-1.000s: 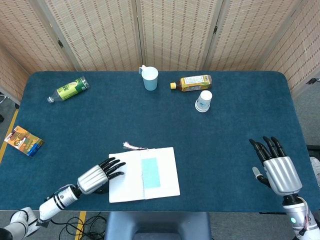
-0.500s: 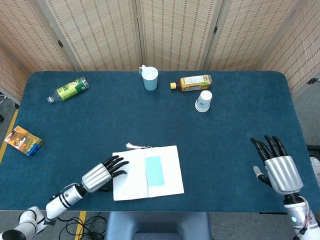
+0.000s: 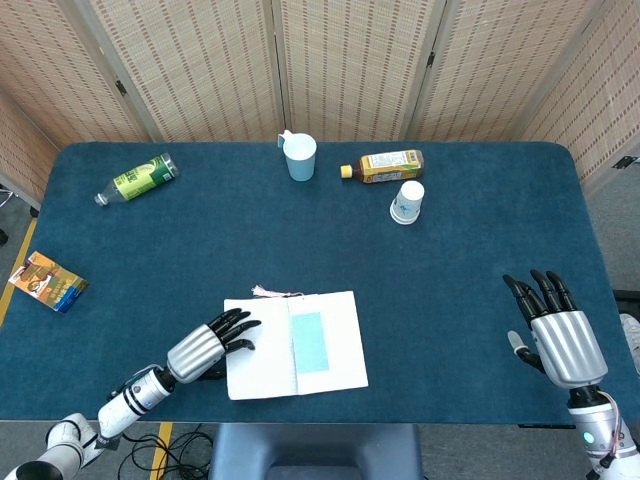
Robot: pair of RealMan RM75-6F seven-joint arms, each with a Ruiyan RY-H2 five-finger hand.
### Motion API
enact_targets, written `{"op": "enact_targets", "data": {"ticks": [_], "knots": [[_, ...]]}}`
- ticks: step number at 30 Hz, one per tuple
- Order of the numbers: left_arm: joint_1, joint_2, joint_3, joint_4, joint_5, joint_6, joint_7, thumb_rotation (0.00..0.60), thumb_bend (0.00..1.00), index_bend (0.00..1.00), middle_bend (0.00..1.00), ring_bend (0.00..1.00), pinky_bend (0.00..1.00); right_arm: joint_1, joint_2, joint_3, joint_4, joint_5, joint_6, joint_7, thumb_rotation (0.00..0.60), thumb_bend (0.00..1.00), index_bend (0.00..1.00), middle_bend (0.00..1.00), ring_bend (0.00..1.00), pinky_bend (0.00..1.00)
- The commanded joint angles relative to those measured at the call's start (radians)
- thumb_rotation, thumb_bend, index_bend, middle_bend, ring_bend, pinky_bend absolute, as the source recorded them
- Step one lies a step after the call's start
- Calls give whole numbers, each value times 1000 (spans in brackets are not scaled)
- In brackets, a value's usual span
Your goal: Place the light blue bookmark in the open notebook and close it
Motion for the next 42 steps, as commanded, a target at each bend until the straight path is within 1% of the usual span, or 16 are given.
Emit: {"op": "enact_targets", "data": {"ticks": [1,3,11,18,21,28,35,38,42], "knots": [[-3,-2,-1,2,-3,11,-11,600,570,415,143,60,113,-1,1,1,0,0,1,0,600,273,5,204,55,81],[-5,-1,-1,3,-4,20,-15,600,589,449,147,62,113,-1,2,1,-1,-1,2,1,600,273,5,204,55,82],[-10,25,-2,-31,-1,66,-4,600,621,526,159,63,113,-5,2,4,1,-7,10,5,600,273,5,204,55,82],[-32,78,-10,-75,5,105,46,600,624,537,166,63,113,-9,2,6,7,-11,17,14,600,273,5,205,55,82],[-54,106,-16,-105,8,106,73,600,624,535,166,62,113,-12,2,5,11,-12,20,19,600,273,5,204,55,82],[-144,176,-22,-226,46,78,173,600,624,525,166,63,113,-19,4,4,16,-16,31,30,600,272,5,204,55,82],[-240,243,-18,-374,104,11,300,600,624,502,166,63,113,-24,7,4,19,-16,34,37,600,273,5,205,55,82],[-279,266,-25,-437,116,-35,348,600,624,489,166,63,113,-28,7,4,21,-18,40,40,600,273,5,204,55,82],[-305,273,-44,-489,110,-70,379,600,623,460,166,63,113,-35,8,2,23,-19,49,46,600,273,5,204,55,82]]}}
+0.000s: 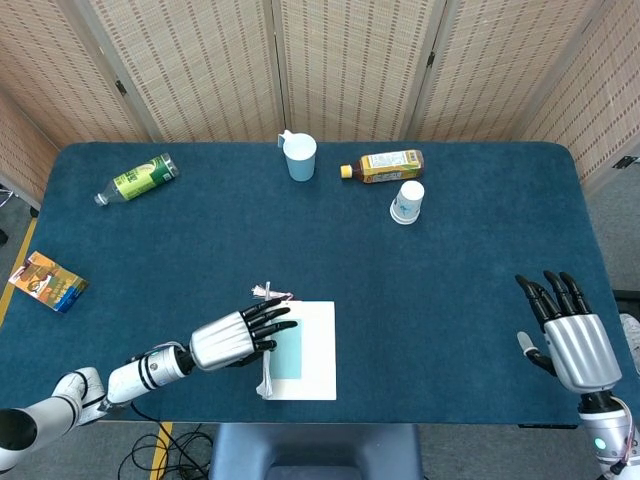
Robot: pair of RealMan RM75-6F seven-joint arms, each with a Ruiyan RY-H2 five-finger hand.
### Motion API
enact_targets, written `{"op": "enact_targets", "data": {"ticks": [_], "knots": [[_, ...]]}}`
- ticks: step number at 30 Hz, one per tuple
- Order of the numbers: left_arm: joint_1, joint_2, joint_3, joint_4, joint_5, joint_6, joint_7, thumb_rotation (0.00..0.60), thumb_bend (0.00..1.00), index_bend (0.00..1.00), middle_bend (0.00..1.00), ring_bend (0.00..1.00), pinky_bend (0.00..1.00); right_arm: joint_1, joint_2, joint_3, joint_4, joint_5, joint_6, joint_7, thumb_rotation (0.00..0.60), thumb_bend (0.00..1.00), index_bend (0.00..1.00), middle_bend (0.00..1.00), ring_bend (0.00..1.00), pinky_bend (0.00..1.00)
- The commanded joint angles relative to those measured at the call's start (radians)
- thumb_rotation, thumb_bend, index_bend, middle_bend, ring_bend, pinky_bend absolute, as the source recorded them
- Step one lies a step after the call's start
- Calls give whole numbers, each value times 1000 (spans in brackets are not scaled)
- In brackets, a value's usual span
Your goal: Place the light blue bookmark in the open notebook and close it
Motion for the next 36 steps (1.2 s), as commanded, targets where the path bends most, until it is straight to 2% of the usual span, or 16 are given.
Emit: {"op": "enact_targets", "data": {"ticks": [1,4,8,12,17,23,30,36], "knots": [[-24,11,-20,-46,-2,-31,35,600,623,445,165,63,113,-5,2,-1,2,0,6,4,600,273,5,204,55,82],[-27,9,-37,-97,-26,-67,64,600,608,341,135,62,113,-11,4,0,5,-2,17,11,600,273,5,204,55,82],[-21,10,-66,-173,-79,-125,116,600,388,121,17,12,112,-15,5,2,10,-7,26,21,600,273,5,204,55,81],[1,27,-99,-245,-139,-136,106,600,343,40,0,0,112,-18,6,3,18,-7,32,32,600,273,5,204,55,82],[65,75,-151,-328,-272,-147,80,600,341,29,0,0,112,-22,12,5,28,3,29,47,600,273,5,204,55,82],[196,163,-201,-433,-474,-142,102,600,341,32,0,0,112,-23,26,3,53,17,14,75,600,276,1,197,55,82],[336,285,-209,-572,-640,-129,184,600,341,35,0,0,112,-13,41,-11,77,19,-28,108,600,318,0,149,44,82],[445,359,-197,-691,-727,-88,254,600,341,40,0,0,112,-17,27,-21,101,11,-29,140,600,352,0,121,40,82]]}}
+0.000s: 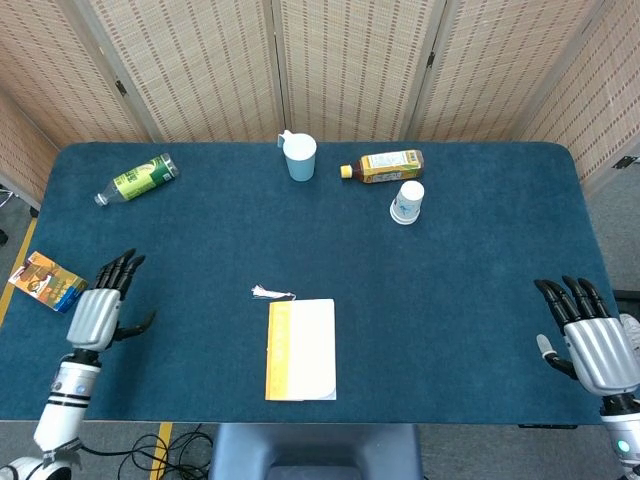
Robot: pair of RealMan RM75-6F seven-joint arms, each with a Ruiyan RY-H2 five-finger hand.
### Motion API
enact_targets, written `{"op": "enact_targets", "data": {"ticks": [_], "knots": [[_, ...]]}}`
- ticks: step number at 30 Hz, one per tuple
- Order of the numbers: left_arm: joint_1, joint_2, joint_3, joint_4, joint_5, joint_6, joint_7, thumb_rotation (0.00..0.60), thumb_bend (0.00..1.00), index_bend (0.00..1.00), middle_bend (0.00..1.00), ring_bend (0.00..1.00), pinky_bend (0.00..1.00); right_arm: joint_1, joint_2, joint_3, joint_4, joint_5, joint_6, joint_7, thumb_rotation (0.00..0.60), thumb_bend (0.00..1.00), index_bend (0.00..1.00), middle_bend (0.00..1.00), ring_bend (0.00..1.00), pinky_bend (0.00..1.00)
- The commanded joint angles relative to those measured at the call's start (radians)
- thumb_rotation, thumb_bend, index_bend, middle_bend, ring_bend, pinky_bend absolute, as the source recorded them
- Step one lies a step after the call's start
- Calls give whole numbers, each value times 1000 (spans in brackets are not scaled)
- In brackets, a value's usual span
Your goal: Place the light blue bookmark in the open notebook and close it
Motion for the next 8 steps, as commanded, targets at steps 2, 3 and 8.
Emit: {"op": "enact_targets", "data": {"ticks": [2,3,8], "knots": [[82,46,6,-81,-57,51,56,600,341,43,0,0,111,-7,-10,-6,10,2,3,12,600,353,0,120,38,81],[102,49,8,-96,-63,68,69,600,341,44,0,0,111,-10,-13,-7,11,4,5,14,600,353,0,120,37,81],[168,46,26,-127,-50,124,121,600,341,62,0,0,112,-21,-30,-7,17,14,15,11,600,354,0,120,37,81]]}}
